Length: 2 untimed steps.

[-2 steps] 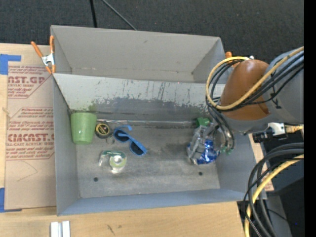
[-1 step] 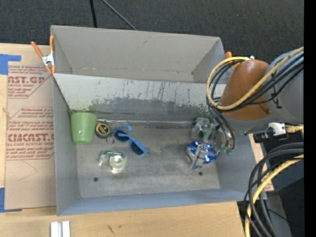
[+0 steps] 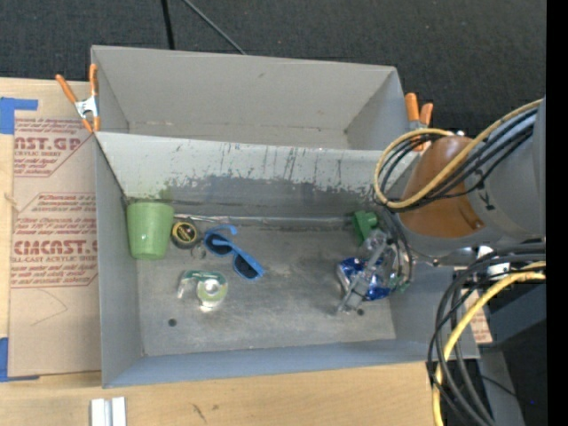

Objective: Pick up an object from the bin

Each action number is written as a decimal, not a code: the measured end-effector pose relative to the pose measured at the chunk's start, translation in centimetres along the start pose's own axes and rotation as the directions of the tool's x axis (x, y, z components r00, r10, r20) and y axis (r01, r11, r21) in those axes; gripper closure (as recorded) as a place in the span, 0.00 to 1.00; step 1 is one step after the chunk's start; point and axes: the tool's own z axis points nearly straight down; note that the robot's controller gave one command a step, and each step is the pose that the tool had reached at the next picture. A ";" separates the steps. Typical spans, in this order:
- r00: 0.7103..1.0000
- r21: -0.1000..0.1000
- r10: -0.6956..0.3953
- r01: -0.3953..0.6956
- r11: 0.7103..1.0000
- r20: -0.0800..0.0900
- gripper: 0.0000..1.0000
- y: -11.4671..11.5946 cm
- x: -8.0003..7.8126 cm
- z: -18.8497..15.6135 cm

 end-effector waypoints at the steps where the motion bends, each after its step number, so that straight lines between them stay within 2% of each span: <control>1: 1.000 -0.001 -0.002 0.002 1.000 0.004 1.00 0.1 -0.1 -0.2; 2: 1.000 -0.006 -0.008 0.008 1.000 0.014 1.00 1.8 -0.3 -21.1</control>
Offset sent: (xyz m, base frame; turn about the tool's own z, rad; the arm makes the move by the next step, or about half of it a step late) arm 0.0000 0.0000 0.0000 0.0000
